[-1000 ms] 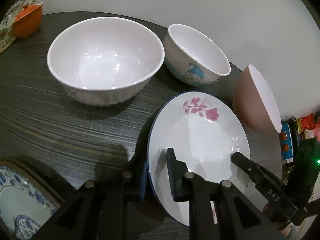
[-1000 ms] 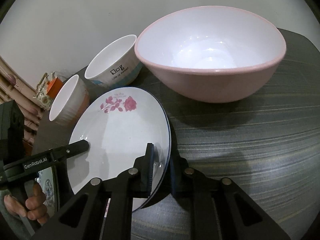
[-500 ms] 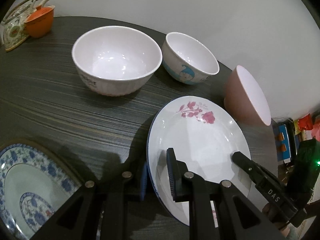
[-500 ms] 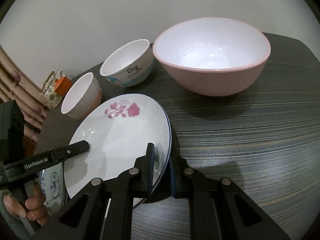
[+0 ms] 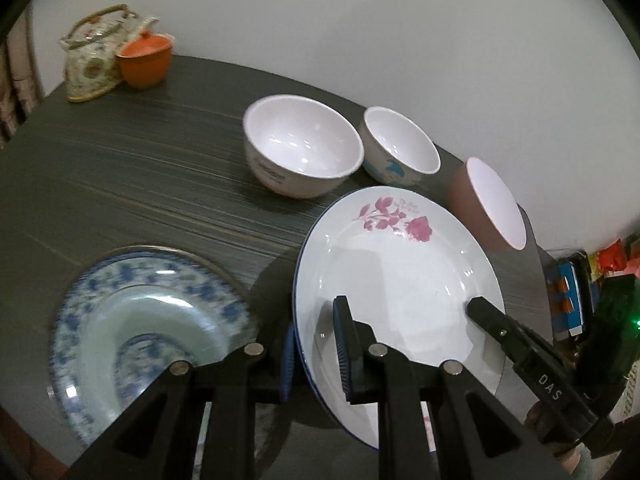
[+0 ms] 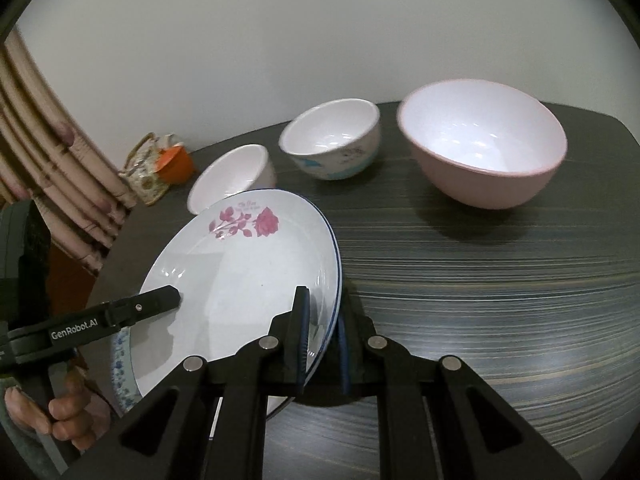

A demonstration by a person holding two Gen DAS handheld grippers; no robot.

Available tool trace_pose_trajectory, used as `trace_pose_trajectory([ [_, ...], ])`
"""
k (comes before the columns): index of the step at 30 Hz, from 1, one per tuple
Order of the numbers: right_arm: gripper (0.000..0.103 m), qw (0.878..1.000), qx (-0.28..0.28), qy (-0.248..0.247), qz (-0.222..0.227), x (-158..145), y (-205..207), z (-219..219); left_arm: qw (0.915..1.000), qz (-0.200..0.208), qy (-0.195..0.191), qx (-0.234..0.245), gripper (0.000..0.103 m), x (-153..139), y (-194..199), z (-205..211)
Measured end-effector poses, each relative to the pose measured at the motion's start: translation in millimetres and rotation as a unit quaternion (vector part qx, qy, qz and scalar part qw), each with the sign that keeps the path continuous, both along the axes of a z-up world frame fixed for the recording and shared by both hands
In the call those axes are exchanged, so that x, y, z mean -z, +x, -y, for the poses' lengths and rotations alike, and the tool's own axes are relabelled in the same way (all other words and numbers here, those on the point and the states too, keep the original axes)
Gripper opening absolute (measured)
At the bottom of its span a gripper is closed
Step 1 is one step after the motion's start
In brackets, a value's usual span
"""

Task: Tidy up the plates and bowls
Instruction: 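Carry the pink-flowered plate with the right tool onto the blue-and-white plates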

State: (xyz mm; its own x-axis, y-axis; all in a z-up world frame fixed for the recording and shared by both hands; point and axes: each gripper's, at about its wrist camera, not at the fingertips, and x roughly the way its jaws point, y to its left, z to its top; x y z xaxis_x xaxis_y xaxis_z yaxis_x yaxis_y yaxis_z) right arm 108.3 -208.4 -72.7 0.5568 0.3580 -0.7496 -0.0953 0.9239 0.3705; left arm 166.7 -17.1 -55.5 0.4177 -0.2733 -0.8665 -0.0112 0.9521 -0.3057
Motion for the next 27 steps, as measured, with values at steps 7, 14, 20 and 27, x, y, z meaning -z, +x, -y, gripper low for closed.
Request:
trace_pose_trajectory([
  [7, 0.013, 1.0, -0.026, 0.013, 0.011, -13.6, -12.9, -42.2, 0.9994, 0.014, 0.014, -0.027, 0.017, -19.0, -30.9, -43.3],
  [14, 0.013, 0.998, -0.058, 0.019, 0.01, -17.1, -21.2, -94.7, 0.9973, 0.018, 0.018, -0.068, 0.017, -27.9, -55.8, -100.3],
  [20, 0.013, 0.997, -0.08, 0.018, -0.002, -8.5, -23.2, -132.8, 0.9954, 0.008, 0.018, -0.094, 0.017, -18.6, -71.4, -133.7],
  [27, 0.013, 0.995, -0.096, 0.005, -0.023, 6.9, -24.3, -158.8, 0.9935, -0.011, 0.012, -0.113, 0.017, 1.8, -77.2, -155.1],
])
